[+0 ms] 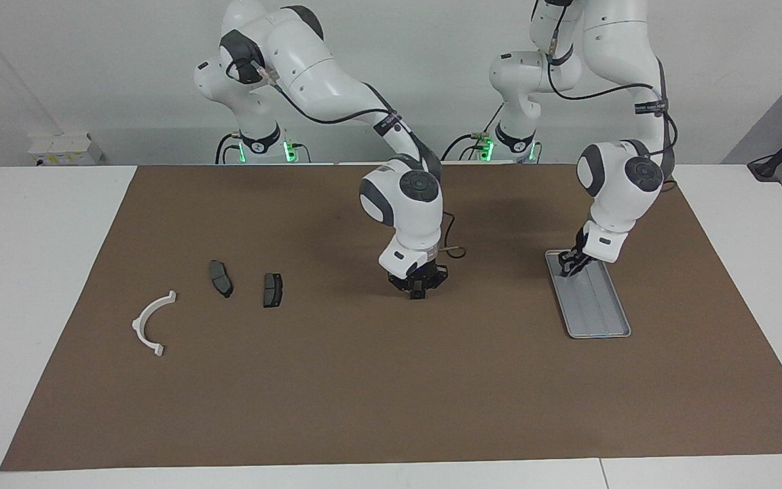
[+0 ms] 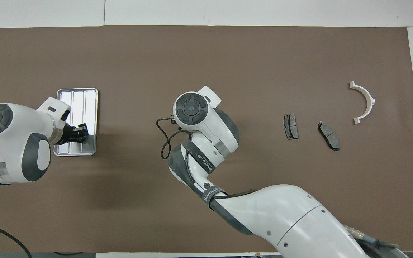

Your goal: Pick bearing gear from pile to tray

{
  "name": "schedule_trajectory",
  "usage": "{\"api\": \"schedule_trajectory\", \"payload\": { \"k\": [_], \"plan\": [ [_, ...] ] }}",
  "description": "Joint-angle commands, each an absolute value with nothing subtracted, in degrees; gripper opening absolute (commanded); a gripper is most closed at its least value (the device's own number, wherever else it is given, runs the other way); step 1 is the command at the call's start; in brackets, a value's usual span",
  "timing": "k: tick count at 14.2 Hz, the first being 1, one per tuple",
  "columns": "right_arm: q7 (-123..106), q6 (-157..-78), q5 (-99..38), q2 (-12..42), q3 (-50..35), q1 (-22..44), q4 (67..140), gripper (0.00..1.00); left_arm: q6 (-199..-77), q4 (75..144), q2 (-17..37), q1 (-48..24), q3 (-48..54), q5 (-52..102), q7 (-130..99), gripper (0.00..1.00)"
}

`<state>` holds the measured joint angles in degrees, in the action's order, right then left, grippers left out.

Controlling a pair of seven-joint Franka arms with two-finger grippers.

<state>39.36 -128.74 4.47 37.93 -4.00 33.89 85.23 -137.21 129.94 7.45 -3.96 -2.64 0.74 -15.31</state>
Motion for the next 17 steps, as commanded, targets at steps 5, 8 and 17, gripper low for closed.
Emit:
{"api": "schedule_trajectory", "payload": {
  "k": [5, 8, 17],
  "plan": [
    [40.1, -122.9, 4.0, 35.8, -4.2, 32.3, 80.1, 0.72, -138.3, 131.9, 5.4, -3.4, -2.1, 0.5, -14.3, 0.56],
    [33.7, -123.0, 4.1, 32.0, -5.0, 24.6, 79.8, 0.86, -135.5, 129.0, 5.4, -3.8, -2.1, 0.5, -14.9, 0.6],
    [5.5, -98.7, 3.3, 14.3, -4.7, 4.1, 80.4, 0.97, -123.4, 103.8, 15.8, -21.1, -2.0, 4.4, -44.8, 0.61]
  ]
}}
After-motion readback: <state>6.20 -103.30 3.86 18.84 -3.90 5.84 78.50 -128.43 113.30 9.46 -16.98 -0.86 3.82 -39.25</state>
